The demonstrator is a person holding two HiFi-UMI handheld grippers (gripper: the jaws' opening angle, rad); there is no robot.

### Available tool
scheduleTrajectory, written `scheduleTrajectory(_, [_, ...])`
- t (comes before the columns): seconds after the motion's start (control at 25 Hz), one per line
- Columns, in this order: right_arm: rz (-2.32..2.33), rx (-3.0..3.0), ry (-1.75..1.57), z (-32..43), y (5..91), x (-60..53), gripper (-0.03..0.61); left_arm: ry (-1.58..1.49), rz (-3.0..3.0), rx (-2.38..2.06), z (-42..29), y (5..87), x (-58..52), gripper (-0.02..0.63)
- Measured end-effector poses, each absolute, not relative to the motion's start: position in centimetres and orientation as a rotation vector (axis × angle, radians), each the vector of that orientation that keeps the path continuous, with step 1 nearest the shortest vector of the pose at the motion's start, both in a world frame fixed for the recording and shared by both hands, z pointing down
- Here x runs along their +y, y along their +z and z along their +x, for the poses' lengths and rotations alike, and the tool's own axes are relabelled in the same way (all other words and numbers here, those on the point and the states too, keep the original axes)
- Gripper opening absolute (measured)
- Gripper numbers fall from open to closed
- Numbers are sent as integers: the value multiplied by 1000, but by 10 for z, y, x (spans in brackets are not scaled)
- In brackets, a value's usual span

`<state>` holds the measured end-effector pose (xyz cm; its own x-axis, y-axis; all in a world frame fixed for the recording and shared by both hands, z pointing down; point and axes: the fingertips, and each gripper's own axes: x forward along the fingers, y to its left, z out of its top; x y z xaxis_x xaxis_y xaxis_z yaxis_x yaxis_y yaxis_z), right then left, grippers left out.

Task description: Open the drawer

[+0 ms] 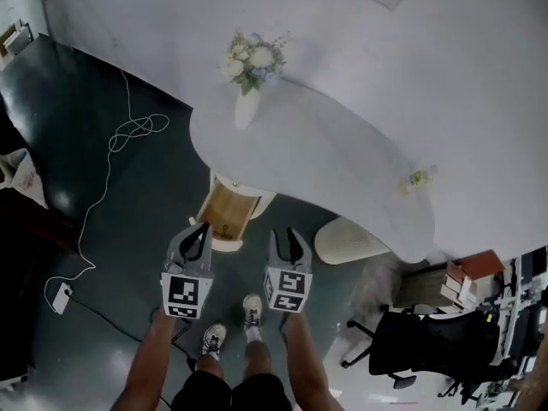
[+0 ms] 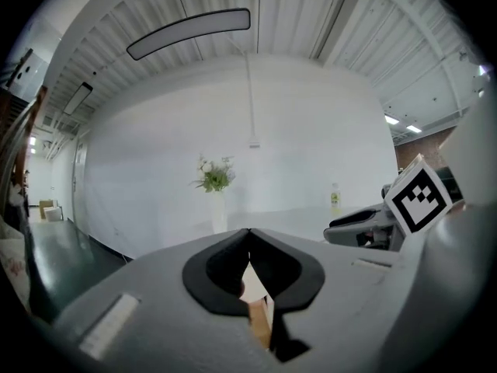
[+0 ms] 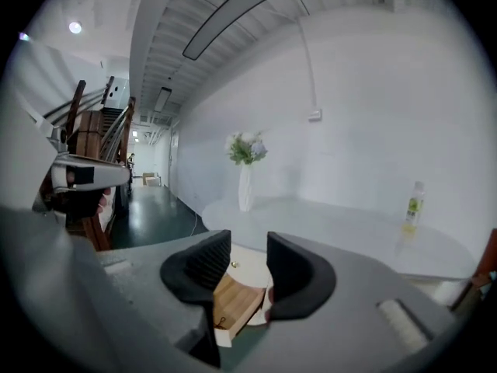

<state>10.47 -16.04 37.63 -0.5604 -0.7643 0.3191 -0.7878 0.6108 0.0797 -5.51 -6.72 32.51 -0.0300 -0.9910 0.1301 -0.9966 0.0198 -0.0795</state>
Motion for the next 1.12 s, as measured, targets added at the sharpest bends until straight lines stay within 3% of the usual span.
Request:
scheduleTrajectory(0.48, [1488, -2532, 7, 191, 231, -117, 98, 152, 2245, -2184, -7, 215, -54, 11])
scheduleTrajectory(1.12, [1642, -2482, -117, 248, 186, -64, 6, 197, 2335, -2139, 25, 184, -19, 11])
